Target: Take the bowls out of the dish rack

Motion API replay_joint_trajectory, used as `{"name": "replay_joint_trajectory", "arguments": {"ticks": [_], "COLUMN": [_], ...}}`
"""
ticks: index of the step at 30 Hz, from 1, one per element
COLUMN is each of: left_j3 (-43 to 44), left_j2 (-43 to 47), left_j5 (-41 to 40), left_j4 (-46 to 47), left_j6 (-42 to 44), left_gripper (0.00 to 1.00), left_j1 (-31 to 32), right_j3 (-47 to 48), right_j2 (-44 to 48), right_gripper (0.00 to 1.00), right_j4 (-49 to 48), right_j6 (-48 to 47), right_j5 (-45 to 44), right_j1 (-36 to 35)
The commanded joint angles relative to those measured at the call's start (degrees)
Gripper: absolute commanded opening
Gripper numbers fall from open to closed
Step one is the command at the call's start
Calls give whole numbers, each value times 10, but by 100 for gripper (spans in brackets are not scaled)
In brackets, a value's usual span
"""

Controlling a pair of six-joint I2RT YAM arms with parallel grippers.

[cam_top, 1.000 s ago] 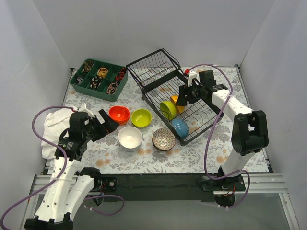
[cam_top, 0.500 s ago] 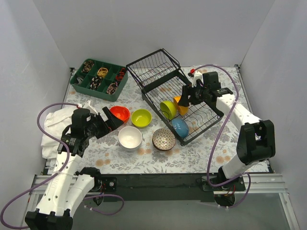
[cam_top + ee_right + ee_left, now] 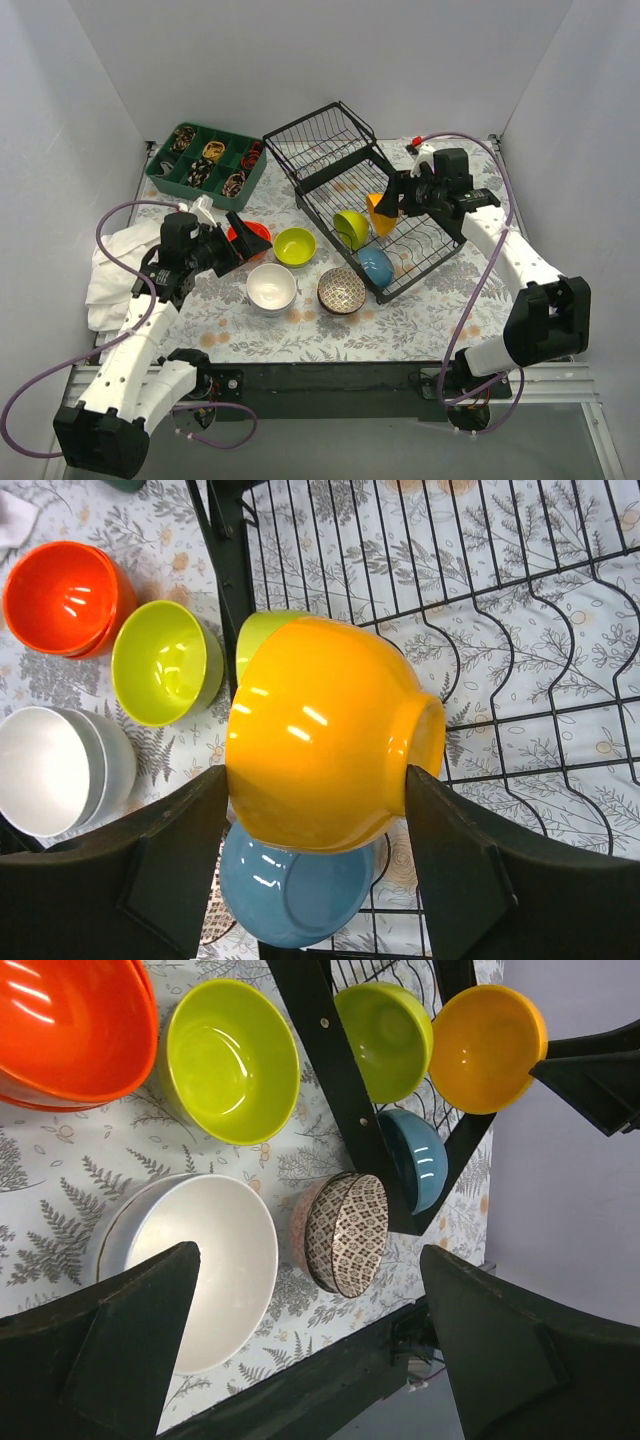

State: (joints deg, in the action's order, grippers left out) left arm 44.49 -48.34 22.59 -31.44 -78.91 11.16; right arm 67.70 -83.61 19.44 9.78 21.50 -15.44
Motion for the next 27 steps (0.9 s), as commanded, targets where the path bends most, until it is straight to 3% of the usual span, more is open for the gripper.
{"name": "replay_joint_trajectory", "arguments": {"ticks": [1,8,18,27], "left_j3": [10,20,55,65], "left_j2": [-25,-77,-177,-247], "left_j5": [33,44,-22,-62], "left_j4": [60,148,255,347], "left_j6": [-14,-36,-54,-99], "left_gripper": [93,93,93,89], "left_j1": [8,33,167,213], "right_j3": [23,1,-63,-127], "right_j2": [39,81,140,180], "right_gripper": [14,15,15,14], "right_j4": [-33,-87,-174,-265], "right_j6": [35,116,237,327], "right_j5": [12,99,198,245], "right_j1": [2,1,-15,-34]}}
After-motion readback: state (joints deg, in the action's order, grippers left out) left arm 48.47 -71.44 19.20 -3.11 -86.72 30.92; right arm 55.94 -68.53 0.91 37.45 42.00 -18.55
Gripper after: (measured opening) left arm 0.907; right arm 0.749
